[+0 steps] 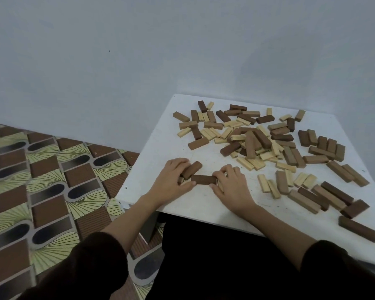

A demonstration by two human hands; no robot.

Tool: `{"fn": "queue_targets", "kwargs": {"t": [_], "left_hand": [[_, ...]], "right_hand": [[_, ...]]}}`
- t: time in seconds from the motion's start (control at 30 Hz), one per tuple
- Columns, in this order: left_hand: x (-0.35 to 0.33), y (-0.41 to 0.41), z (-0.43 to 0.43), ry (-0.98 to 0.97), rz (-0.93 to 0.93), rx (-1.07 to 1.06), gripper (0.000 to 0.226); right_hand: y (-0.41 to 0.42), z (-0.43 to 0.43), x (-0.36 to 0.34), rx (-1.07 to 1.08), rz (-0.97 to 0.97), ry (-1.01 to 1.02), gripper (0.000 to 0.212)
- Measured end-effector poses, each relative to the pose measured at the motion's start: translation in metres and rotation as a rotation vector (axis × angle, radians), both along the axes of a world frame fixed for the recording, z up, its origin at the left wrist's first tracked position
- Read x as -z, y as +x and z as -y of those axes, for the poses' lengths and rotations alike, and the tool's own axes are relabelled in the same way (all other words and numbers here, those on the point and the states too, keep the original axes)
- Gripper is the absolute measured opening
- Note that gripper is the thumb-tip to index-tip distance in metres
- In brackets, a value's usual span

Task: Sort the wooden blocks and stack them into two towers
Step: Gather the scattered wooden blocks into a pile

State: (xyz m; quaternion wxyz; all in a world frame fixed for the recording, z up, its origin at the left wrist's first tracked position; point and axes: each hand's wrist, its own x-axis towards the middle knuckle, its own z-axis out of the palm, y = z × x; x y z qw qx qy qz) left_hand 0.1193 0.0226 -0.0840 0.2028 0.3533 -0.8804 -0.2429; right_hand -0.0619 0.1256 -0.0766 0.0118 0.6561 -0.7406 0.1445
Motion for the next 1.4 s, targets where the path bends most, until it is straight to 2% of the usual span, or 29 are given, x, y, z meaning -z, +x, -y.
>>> {"fn": "queue_targets", "kwargs": {"t": [0.1, 0.2, 0.3, 0.4, 0.6, 0.7, 0.83, 1.07, 1.27, 1.4], "left_hand": [[0.003, -0.010, 0.003, -0.079, -0.005, -0.067, 0.060], [0.003, -0.019, 0.007, -0.149, -0.020, -0.108, 0.035], [0.002, -0.027, 0.009, -0.146, -0.024, -0.141, 0.024], [0.000, -0.033, 0.008, -0.102, -0.023, -0.218, 0.025], [-0.004, -0.042, 0.003, -0.083, 0.040, -0.311, 0.047], [-0.001, -0.044, 0.004, -0.136, 0.125, -0.323, 0.035], [-0.003, -0.043, 0.004, -0.134, 0.103, -0.303, 0.024], [-0.009, -0.040, 0.004, -0.055, 0.050, -0.233, 0.024], [-0.015, -0.045, 0.010, -0.070, 0.129, -0.209, 0.027], [-0.014, -0.051, 0.010, -0.096, 0.083, -0.200, 0.025]], "right_hand": [[-0.006, 0.008, 0.002, 0.027, -0.042, -0.019, 0.025], [-0.010, 0.015, 0.003, 0.063, -0.045, -0.029, 0.023], [-0.012, 0.018, 0.002, 0.085, -0.006, -0.042, 0.025], [-0.011, 0.017, 0.000, 0.091, 0.002, -0.081, 0.027], [-0.013, 0.016, 0.001, 0.143, -0.003, -0.101, 0.023], [-0.014, 0.016, 0.001, 0.162, -0.008, -0.081, 0.024], [-0.014, 0.017, -0.001, 0.160, -0.031, -0.028, 0.028], [-0.015, 0.016, -0.004, 0.140, -0.064, -0.023, 0.025], [-0.023, 0.011, -0.009, 0.189, 0.005, -0.013, 0.026], [-0.035, 0.007, -0.013, 0.250, 0.066, -0.009, 0.025]]}}
